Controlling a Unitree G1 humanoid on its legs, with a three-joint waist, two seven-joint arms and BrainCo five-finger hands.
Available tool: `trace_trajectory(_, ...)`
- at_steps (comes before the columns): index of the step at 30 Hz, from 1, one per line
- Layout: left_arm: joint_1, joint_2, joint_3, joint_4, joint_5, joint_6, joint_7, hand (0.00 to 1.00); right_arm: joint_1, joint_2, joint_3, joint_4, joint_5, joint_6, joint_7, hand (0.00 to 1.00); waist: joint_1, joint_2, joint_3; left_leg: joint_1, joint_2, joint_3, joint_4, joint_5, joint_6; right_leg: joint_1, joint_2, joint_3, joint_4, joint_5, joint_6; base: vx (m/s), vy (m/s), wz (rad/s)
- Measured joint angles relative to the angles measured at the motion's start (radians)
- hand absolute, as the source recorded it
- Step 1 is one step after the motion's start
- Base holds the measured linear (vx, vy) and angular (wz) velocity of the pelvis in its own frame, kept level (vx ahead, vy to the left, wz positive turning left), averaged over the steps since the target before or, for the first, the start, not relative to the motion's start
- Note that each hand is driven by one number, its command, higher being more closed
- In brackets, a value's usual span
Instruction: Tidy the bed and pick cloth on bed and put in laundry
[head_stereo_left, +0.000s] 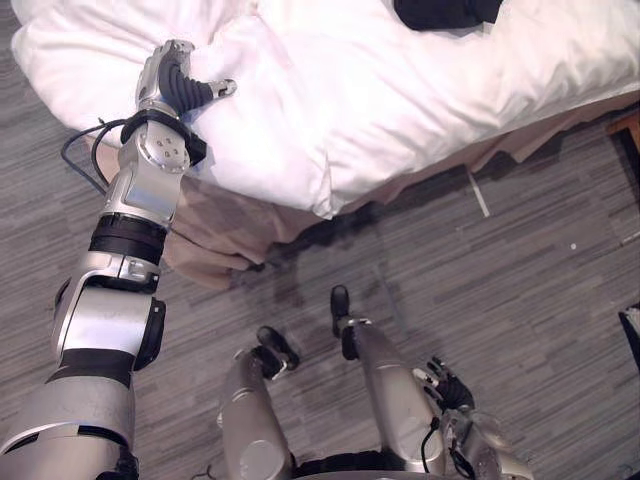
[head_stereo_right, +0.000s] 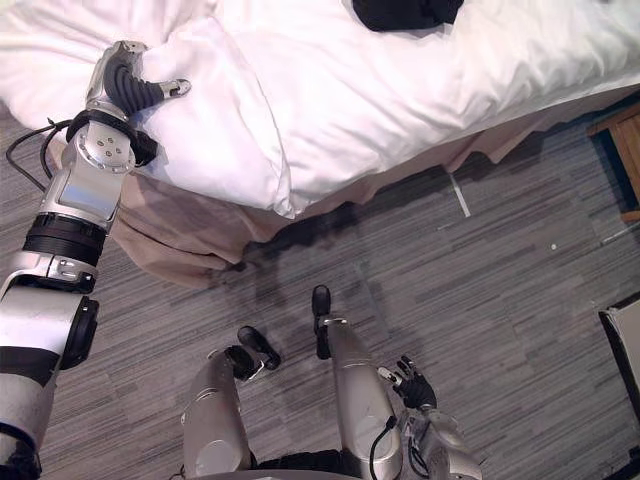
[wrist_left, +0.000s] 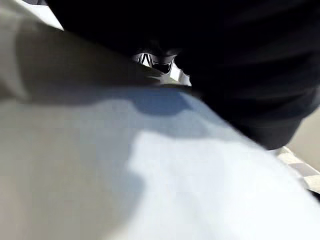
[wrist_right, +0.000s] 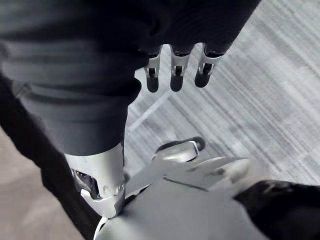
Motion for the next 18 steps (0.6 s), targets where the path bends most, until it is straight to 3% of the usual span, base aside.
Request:
trace_trajectory(6, 0.232, 0.005, 0.075, -0.038, -0.069, -0.013, -0.005, 1.00, 0.014, -0.007, 0.026, -0.188, -0.016, -0.087, -0.056, 0.00, 0.017, 0.002, -0.003, 0.168, -0.026, 0.044, -0.109, 0.023, -0.025, 0.156, -0.021, -0.035, -0.074, 0.000, 0.000, 0.05, 0.016, 0.04)
trace_trajectory(7, 0.291, 0.005, 0.105, -0.059, -0.083, -0.020, -0.004, 0.00, 0.020, -0.014, 0.020, -0.226, -0.033, -0.093, -0.067, 0.00, 0.019, 0.002, -0.004, 0.192, -0.043, 0.040, -0.143, 0.039, -0.024, 0.180, -0.028, -0.043, -0.087, 0.001, -0.001, 0.09, -0.019, 0.31)
trace_trajectory(9, 0.399, 0.002, 0.157, -0.072, -0.118, -0.028, -0.002, 0.00, 0.021, -0.021, -0.016, -0.269, -0.084, -0.096, -0.082, 0.00, 0.021, 0.005, -0.020, 0.229, -0.074, 0.027, -0.204, 0.074, -0.036, 0.219, -0.039, -0.060, -0.114, 0.002, -0.003, 0.11, -0.037, 0.37)
trace_trajectory(12, 0.687, -0.054, 0.271, -0.062, -0.161, -0.027, 0.036, 0.00, 0.024, -0.039, -0.120, -0.371, -0.190, -0.092, -0.083, 0.00, 0.032, 0.008, -0.119, 0.286, -0.112, -0.018, -0.306, 0.124, -0.053, 0.295, -0.038, -0.099, -0.178, 0.005, -0.005, 0.21, -0.061, 0.39)
trace_trajectory(18, 1.032, -0.238, 0.416, 0.038, -0.318, -0.048, 0.158, 0.00, -0.051, -0.184, -0.145, -0.552, -0.319, -0.090, -0.020, 0.00, 0.096, 0.014, -0.211, 0.384, -0.149, -0.095, -0.402, 0.155, -0.066, 0.434, -0.028, -0.145, -0.276, 0.007, -0.002, 0.10, -0.015, 0.25)
